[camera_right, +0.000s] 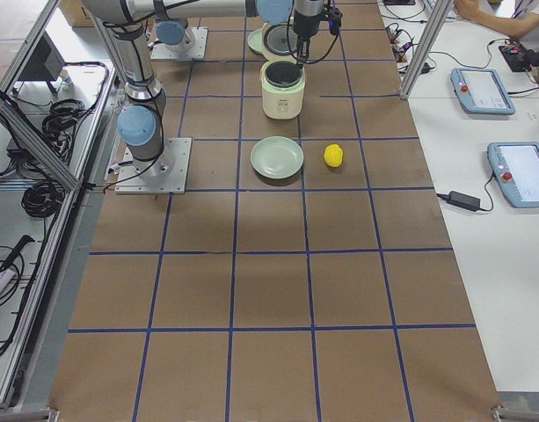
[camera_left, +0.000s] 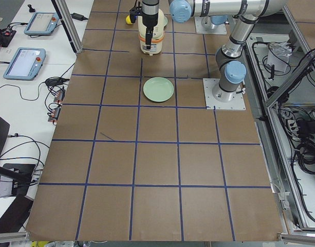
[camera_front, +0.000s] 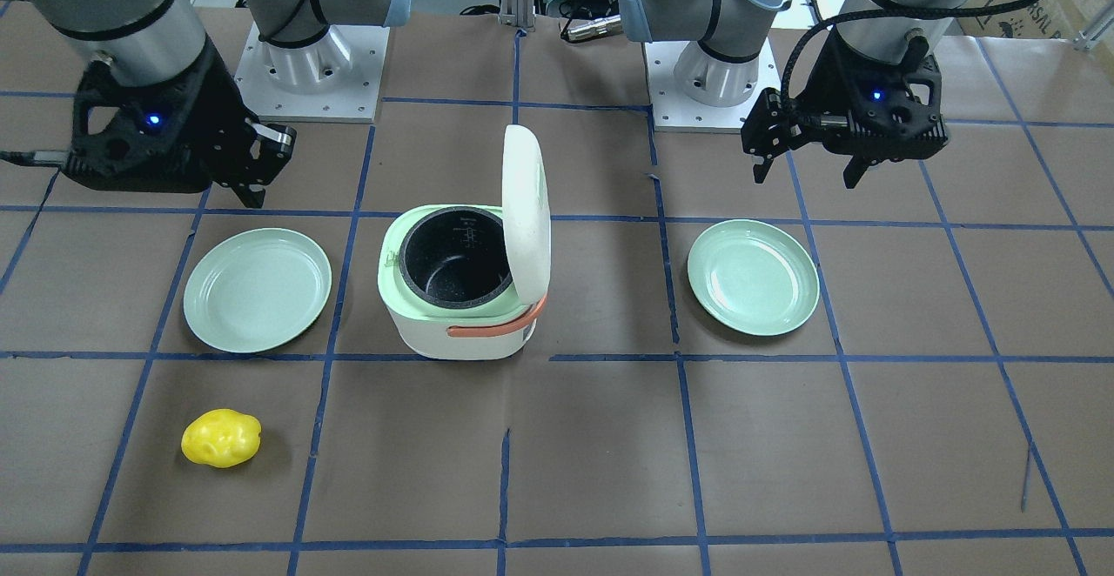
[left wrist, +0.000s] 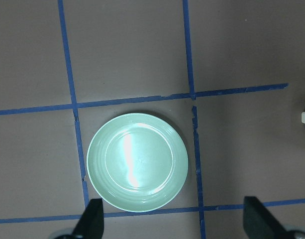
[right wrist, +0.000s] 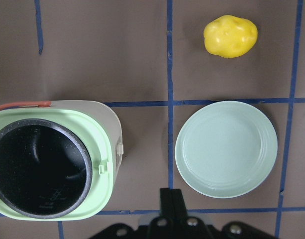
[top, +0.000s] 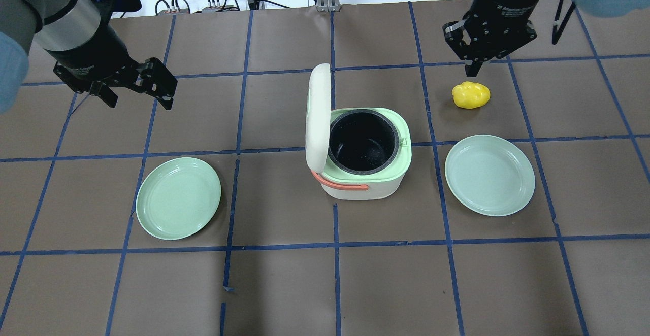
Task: Press rice cooker button
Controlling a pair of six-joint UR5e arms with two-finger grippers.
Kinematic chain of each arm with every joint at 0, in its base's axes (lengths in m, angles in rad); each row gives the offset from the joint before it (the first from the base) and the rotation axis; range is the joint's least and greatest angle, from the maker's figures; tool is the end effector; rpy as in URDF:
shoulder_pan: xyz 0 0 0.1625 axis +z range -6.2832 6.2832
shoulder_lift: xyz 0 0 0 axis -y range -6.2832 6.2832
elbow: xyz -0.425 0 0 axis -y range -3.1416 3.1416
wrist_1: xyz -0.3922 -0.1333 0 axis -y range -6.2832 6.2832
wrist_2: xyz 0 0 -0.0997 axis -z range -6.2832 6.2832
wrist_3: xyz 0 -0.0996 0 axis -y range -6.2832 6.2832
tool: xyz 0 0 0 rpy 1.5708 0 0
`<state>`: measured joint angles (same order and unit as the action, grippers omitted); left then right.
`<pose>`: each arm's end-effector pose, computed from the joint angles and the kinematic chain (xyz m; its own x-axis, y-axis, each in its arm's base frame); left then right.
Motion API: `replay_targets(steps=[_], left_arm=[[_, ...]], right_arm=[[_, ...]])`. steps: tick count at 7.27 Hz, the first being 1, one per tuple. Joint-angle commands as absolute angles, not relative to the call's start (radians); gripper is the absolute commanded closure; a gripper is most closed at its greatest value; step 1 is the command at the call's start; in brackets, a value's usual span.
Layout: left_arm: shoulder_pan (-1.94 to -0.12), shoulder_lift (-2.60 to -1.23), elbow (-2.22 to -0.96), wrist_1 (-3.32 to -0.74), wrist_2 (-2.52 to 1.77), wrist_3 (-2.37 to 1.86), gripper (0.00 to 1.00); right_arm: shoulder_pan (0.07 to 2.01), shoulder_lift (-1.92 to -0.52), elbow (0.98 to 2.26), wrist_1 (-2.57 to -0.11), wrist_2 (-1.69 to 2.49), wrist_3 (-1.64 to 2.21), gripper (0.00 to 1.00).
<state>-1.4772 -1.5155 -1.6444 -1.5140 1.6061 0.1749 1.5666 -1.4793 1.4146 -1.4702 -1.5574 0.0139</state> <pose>-0.0851 -0.4822 0.4840 -0.9959 0.0798 -0.0414 0.0812 0.9962 -0.0318 0.1324 -0.5268 0.5080 -0.9997 0.0186 -0.0129 0.0181 0.9992 0.0361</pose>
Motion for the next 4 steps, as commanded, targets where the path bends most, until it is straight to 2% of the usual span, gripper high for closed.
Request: replay_targets(steps=[1,2,3,4], left_arm=[[-1.477,-1.516,-1.644,-1.514,1.606,0.175,0.00],[-1.477,-1.516,-1.644,-1.514,1.606,0.175,0.00],[-1.477,-1.516,-1.644,-1.514,1.606,0.175,0.00],[-1.477,-1.516,-1.644,-1.514,1.605,0.175,0.00]], right_arm=[[1.557,-1.558,1.407,-1.433,-1.559,0.006,0.29],[1.555,-1.575,1.407,-1.433,-1.559,0.006,0.08],[1.545,-1.569,1.411,-1.431,-1.557,0.006,0.01],[1.546,-1.560,1.411,-1.430,-1.555,0.020,0.00]])
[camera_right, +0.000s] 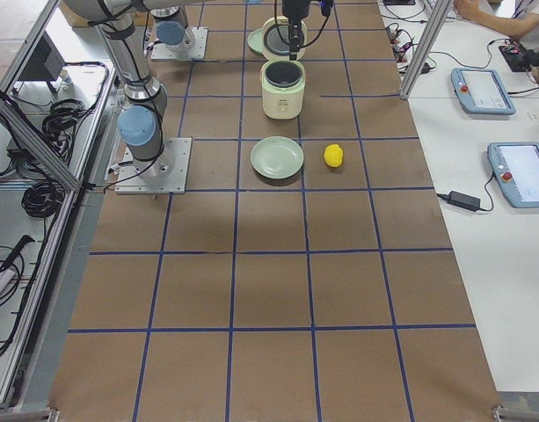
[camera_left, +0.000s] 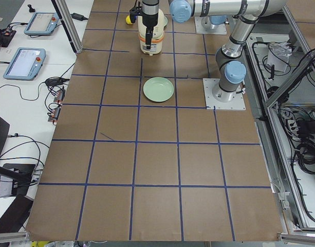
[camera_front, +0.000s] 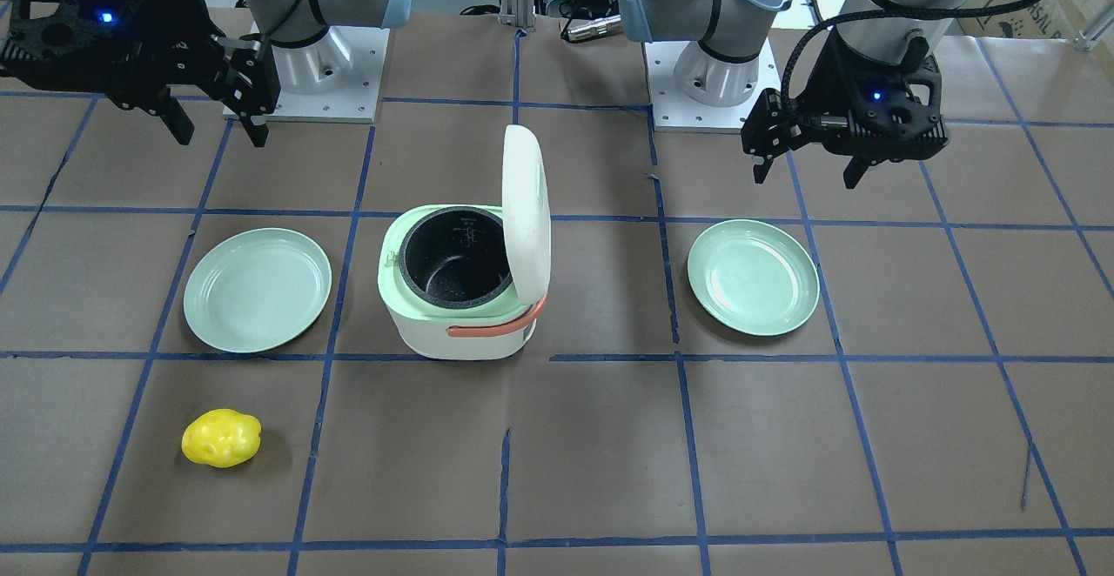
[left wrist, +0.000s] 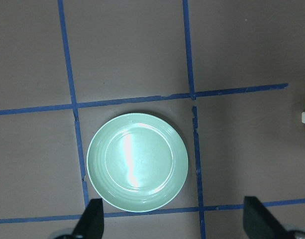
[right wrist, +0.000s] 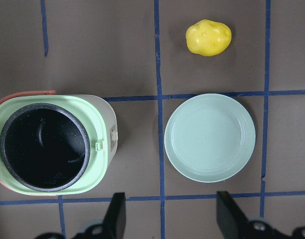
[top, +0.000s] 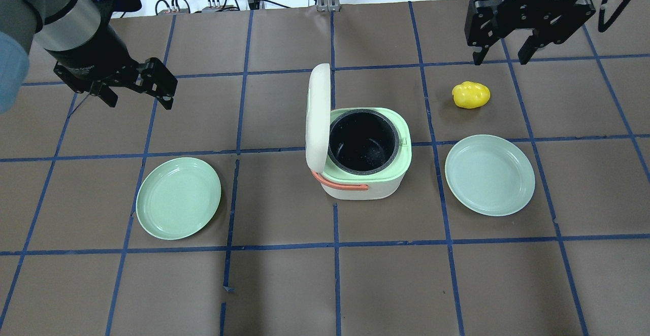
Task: Press rice cooker button
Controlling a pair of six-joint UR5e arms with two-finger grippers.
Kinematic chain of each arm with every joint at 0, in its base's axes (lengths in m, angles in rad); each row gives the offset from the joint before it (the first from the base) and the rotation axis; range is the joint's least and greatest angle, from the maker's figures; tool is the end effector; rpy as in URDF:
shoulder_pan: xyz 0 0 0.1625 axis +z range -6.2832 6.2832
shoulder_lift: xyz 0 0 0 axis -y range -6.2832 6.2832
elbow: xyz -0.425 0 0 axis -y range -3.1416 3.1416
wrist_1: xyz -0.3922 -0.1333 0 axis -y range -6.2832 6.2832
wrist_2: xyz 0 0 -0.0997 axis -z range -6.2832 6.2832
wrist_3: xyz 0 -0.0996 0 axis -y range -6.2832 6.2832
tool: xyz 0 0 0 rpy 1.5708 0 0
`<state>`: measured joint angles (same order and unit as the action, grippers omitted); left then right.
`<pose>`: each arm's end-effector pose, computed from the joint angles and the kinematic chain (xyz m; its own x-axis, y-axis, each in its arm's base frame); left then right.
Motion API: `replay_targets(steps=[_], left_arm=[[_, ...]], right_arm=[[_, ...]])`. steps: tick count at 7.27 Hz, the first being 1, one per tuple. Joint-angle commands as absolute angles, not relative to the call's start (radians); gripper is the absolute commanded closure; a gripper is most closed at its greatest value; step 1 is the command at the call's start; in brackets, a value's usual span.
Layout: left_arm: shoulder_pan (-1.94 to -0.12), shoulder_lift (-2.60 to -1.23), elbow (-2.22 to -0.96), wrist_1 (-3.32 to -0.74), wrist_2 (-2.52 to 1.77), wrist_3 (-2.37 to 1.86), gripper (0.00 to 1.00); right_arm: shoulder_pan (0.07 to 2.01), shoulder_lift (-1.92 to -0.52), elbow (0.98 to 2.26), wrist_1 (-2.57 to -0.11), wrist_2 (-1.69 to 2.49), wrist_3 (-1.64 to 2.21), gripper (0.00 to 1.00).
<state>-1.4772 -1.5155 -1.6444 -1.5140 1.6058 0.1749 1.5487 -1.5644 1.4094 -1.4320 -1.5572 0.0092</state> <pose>-0.0851 -0.4822 0.4840 -0.9960 0.0798 -0.0411 0.0812 0.9962 -0.0318 0.1238 -0.4944 0.5501 -0.9994 0.0311 -0.0137 0.0313 0.9994 -0.0161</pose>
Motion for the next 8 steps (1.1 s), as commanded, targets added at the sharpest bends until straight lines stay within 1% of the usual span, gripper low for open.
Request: replay_targets(steps=[1,8], left_arm=[[-1.477,-1.516,-1.644,-1.514,1.606,0.175,0.00],[-1.477,-1.516,-1.644,-1.514,1.605,0.175,0.00]], right_arm=[[1.546,-1.531,1.402,-1.442,-1.558,0.015,0.00],[1.549,-1.519,1.407,-1.437,-1.565,0.025,0.00]])
